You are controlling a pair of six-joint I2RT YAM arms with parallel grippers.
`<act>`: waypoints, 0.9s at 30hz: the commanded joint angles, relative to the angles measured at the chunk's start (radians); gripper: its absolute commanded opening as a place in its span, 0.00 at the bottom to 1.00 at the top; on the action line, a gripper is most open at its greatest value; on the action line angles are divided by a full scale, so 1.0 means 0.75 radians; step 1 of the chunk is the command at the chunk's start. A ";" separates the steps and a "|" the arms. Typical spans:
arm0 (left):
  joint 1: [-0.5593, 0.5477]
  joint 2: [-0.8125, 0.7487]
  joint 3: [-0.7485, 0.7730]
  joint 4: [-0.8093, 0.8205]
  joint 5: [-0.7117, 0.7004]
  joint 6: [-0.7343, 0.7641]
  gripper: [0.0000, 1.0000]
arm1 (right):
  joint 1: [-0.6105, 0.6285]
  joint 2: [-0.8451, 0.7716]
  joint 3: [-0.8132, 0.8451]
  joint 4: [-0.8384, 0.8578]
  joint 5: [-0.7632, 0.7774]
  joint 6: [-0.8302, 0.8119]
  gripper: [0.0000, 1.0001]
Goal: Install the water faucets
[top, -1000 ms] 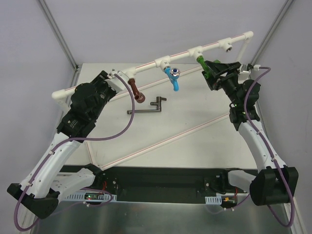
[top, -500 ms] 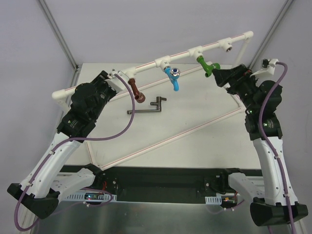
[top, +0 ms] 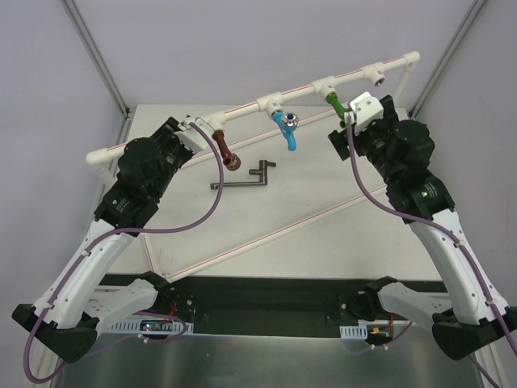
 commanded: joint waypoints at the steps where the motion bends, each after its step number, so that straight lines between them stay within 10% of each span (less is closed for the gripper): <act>1: -0.006 0.020 -0.051 -0.178 0.018 -0.175 0.00 | 0.024 0.081 0.062 0.025 0.137 -0.388 0.96; 10: -0.006 0.026 -0.053 -0.178 0.024 -0.171 0.00 | 0.036 0.200 0.050 0.095 0.208 -0.469 0.99; 15: -0.006 0.024 -0.055 -0.176 0.026 -0.169 0.00 | 0.036 0.239 0.052 0.125 0.249 -0.324 0.84; 27: -0.006 0.030 -0.055 -0.176 0.040 -0.169 0.00 | -0.051 0.173 0.060 0.109 -0.082 0.539 0.04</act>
